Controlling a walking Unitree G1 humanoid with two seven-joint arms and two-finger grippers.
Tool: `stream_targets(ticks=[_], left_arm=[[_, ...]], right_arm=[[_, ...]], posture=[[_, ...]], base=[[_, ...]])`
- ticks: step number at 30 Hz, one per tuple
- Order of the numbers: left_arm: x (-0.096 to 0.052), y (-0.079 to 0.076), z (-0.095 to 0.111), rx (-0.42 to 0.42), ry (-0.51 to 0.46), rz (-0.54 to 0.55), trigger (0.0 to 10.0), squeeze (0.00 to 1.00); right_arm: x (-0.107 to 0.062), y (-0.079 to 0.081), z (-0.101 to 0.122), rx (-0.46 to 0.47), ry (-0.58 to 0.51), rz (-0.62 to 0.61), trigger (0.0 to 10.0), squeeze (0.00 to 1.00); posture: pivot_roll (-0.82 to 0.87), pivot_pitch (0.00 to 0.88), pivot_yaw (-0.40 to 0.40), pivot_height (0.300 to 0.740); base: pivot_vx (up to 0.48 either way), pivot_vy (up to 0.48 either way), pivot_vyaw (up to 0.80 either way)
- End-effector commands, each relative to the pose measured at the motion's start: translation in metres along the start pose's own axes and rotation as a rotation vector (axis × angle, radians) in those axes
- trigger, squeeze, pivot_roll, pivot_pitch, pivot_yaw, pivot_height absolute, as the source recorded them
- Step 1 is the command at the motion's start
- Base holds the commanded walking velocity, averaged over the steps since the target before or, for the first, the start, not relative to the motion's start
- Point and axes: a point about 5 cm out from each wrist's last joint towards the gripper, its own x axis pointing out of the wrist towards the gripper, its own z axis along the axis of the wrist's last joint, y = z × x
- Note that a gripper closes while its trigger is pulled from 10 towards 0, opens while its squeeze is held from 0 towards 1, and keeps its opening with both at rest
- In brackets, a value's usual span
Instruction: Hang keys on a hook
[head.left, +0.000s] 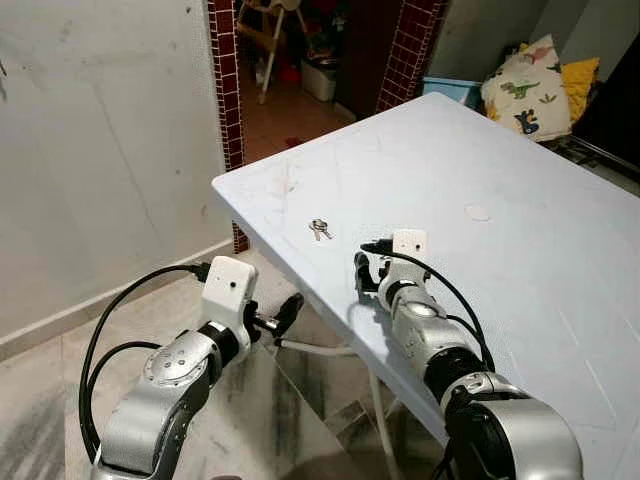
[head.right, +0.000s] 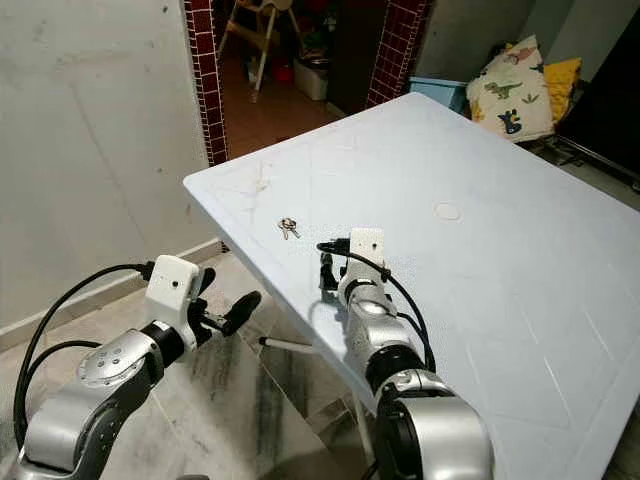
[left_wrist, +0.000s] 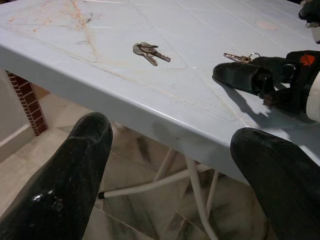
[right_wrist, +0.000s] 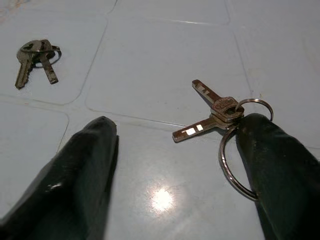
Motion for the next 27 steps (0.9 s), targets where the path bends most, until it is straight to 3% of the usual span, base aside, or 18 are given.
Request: stream_targets(ticks=[1, 8, 16, 27], left_arm=[[0.000, -0.004, 0.002, 0.003, -0.006, -0.017, 10.0, 0.00], [0.001, -0.003, 0.003, 0.004, -0.006, -0.013, 10.0, 0.00], [0.004, -0.006, 0.004, -0.003, -0.012, -0.019, 10.0, 0.00], [0.006, -0.005, 0.004, -0.006, -0.016, -0.017, 10.0, 0.00]], right_arm=[[-0.005, 0.000, -0.023, 0.062, 0.102, 0.033, 0.0, 0.00], [-0.009, 0.008, -0.026, 0.071, 0.109, 0.135, 0.0, 0.00], [-0.025, -0.004, -0.036, 0.063, 0.110, 0.161, 0.0, 0.00], [-0.046, -0.007, -0.034, 0.014, 0.093, 0.209, 0.0, 0.00]], posture=[[0.32, 0.053, -0.097, 0.740], [0.31, 0.052, -0.095, 0.740], [0.28, 0.050, -0.098, 0.740], [0.27, 0.043, -0.097, 0.740]], base=[[0.000, 0.000, 0.00], [0.000, 0.000, 0.00], [0.000, 0.000, 0.00], [0.000, 0.000, 0.00]])
